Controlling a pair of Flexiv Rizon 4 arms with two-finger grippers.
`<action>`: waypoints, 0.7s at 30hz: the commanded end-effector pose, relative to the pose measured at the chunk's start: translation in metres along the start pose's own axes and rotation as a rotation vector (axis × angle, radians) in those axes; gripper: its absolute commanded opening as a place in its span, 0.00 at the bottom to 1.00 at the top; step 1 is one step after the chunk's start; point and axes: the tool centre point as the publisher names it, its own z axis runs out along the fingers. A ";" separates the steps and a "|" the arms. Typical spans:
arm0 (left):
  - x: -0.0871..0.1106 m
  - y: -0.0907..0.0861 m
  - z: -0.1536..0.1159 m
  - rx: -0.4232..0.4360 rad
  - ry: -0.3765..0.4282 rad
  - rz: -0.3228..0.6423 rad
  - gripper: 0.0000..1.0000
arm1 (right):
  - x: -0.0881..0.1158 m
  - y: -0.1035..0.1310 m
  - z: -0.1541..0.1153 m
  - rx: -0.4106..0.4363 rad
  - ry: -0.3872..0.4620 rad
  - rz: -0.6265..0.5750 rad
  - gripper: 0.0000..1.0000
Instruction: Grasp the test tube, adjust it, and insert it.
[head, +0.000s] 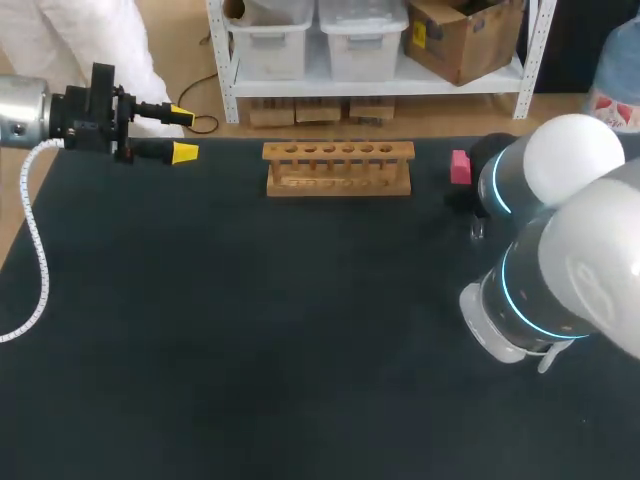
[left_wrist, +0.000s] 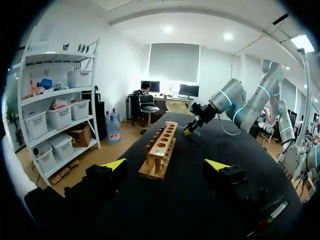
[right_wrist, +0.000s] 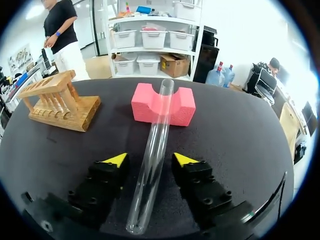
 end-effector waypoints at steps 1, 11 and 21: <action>0.001 0.000 0.000 0.000 -0.003 0.003 1.00 | -0.003 -0.002 0.002 -0.027 0.012 0.000 0.43; 0.001 0.000 0.000 0.000 -0.003 0.003 1.00 | -0.004 -0.002 0.001 -0.016 0.021 0.006 0.26; 0.001 0.000 0.000 0.000 -0.003 0.003 1.00 | -0.003 -0.002 0.000 -0.004 0.042 0.025 0.00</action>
